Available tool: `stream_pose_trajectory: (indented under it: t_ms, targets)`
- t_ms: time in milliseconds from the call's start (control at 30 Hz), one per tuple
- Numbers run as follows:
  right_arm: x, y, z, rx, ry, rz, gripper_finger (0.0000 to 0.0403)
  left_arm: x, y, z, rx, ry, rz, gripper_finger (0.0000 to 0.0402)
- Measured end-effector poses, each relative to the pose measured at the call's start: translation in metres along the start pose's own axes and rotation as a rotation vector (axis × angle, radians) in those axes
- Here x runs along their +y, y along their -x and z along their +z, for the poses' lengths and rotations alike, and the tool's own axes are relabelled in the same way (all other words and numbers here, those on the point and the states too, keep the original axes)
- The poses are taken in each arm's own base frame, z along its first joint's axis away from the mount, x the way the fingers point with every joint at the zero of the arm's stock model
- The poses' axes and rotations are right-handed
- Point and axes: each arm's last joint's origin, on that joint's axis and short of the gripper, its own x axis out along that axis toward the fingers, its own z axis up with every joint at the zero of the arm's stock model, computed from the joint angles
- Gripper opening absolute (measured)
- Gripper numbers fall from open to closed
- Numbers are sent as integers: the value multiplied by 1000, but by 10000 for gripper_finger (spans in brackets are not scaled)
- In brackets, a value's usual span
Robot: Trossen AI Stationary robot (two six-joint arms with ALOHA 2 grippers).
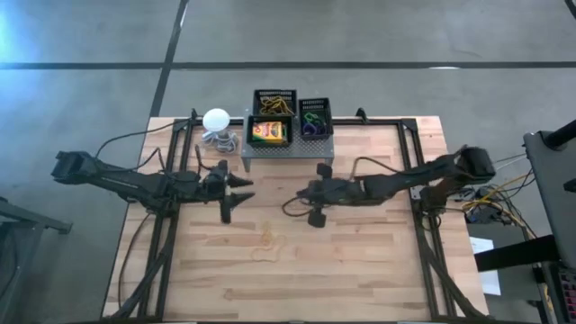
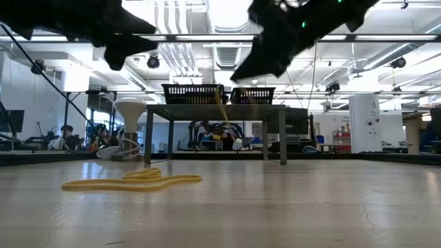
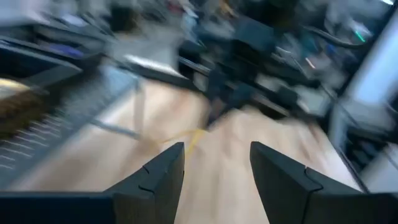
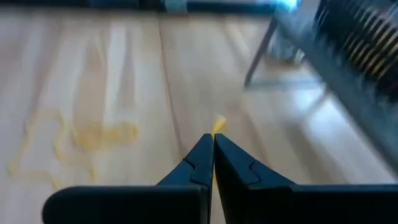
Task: Pick & Place Office Desk Supplies
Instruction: Put the yellow rubber band into the top left black bin on the shelf
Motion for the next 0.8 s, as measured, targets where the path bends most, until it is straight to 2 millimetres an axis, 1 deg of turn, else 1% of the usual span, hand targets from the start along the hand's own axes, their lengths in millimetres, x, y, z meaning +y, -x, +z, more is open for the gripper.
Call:
stream_pose_trajectory:
  t_ms: [67, 100, 167, 200, 267, 300, 367, 400, 467, 533, 567, 633, 700, 733, 800]
  targets:
    - [-3, 14, 3, -85, -27, 4, 8, 2, -5, 0, -36, 11, 54, 189]
    - [-4, 18, 0, -105, -32, 5, 8, 2, -9, -2, -28, 4, 63, 189]
    - [-7, 27, 2, -195, -61, 14, 8, 2, -16, -6, 10, -37, 73, 189]
    - [-8, 29, -3, -204, -66, 14, 8, 1, -21, -7, 23, -56, 74, 189]
    - [-9, 33, -6, -239, -83, 19, 8, -2, -30, -4, 14, -81, 68, 189]
    - [-10, 34, -8, -245, -86, 19, 8, -3, -35, -8, 38, -107, 68, 189]
    - [-11, 37, -11, -252, -92, 22, 8, -8, -47, -4, 12, -150, 36, 189]
    - [-10, 36, -12, -253, -96, 25, 8, -9, -50, -7, 19, -175, 30, 189]
    - [-8, 36, -13, -258, -107, 33, 8, -15, -62, 0, -36, -202, 4, 189]
    - [-5, 33, -17, -249, -104, 42, 8, -16, -70, -3, -26, -242, 0, 189]
    - [-3, 33, -15, -261, -108, 52, 8, -18, -77, -2, -29, -252, -11, 189]
    - [0, 32, -20, -241, -98, 62, 8, -21, -86, -2, -16, -265, -25, 189]
    - [4, 32, -18, -261, -103, 76, 8, -24, -95, -1, -11, -267, -50, 192]
    - [5, 32, -22, -248, -98, 78, 8, -25, -100, -1, -5, -268, -64, 195]
    - [9, 33, -19, -263, -98, 91, 8, -26, -108, -3, 19, -271, -91, 202]
